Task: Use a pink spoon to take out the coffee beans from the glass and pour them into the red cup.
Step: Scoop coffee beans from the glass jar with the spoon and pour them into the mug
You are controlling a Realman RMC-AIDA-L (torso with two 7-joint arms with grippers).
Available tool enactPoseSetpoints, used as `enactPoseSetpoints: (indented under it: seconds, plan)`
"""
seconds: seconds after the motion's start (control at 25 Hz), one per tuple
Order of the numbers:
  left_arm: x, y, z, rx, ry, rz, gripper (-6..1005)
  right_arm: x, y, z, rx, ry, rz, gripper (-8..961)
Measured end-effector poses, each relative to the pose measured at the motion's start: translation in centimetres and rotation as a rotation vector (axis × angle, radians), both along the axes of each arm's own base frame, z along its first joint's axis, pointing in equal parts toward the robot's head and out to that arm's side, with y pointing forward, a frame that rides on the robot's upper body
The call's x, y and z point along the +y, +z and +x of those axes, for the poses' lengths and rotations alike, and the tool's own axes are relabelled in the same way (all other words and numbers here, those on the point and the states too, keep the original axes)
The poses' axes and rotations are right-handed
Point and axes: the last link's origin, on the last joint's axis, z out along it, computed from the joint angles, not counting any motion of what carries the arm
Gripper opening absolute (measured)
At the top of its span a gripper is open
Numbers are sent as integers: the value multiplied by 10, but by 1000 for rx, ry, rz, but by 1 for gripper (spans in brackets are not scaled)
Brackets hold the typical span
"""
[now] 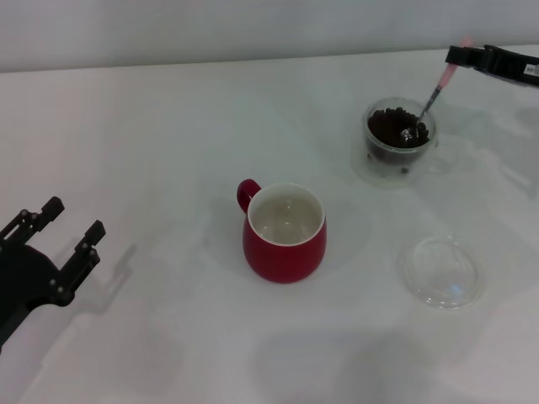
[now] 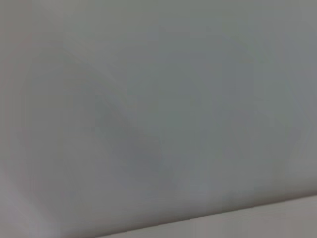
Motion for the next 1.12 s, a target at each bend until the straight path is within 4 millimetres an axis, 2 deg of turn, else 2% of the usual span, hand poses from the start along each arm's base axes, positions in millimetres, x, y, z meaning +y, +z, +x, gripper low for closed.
enactPoseSetpoints:
  seconds: [0.4,1.12]
  plan:
    - [0,0,-1,1,3,-1,594,-6,0,13,155,-96,59,145]
    - [-1,1,-2,7,7,0,594,-13,3,17,324,-153,88,146]
